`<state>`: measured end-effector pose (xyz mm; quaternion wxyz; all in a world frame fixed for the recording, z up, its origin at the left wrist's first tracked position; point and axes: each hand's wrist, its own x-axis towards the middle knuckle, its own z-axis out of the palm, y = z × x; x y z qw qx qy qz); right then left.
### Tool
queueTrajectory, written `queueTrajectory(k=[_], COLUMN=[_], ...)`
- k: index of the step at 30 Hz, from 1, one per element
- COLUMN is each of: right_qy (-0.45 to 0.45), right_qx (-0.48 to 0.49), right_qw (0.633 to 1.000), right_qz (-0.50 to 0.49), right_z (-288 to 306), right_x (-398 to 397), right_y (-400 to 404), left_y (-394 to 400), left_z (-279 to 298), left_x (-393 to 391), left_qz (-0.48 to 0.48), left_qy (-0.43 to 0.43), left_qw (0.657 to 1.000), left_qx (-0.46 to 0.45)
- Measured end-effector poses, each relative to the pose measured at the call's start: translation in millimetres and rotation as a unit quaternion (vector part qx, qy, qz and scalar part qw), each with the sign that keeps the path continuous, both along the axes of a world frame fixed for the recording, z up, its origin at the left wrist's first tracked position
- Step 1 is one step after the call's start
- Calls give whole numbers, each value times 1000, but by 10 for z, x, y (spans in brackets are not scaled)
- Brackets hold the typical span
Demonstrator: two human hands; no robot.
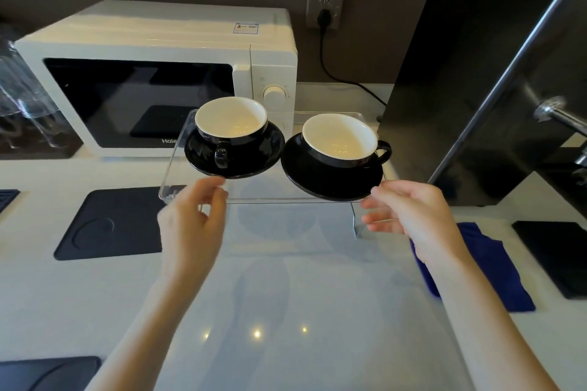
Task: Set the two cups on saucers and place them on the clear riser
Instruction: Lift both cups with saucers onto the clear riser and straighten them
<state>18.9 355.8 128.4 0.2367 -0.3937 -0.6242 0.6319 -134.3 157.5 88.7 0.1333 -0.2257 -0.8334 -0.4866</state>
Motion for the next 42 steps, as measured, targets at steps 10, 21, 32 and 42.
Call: queueTrajectory(k=[10, 21, 32, 42], right_qy=[-50, -95, -188, -217], right_qx=[586, 500, 517, 526], right_qw=[806, 856, 830, 819], right_qz=[-68, -89, -90, -76], right_z=[-492, -611, -605, -538], right_x=[-14, -119, -216, -326], right_y=[-287, -290, -301, -168], left_y=[12, -48, 30, -34], left_z=[-560, -651, -518, -428], left_x=[331, 306, 244, 108], left_qz=[-93, -102, -91, -122], left_qy=[183, 158, 176, 165], left_qw=[947, 940, 950, 963], left_qx=[-246, -283, -240, -177])
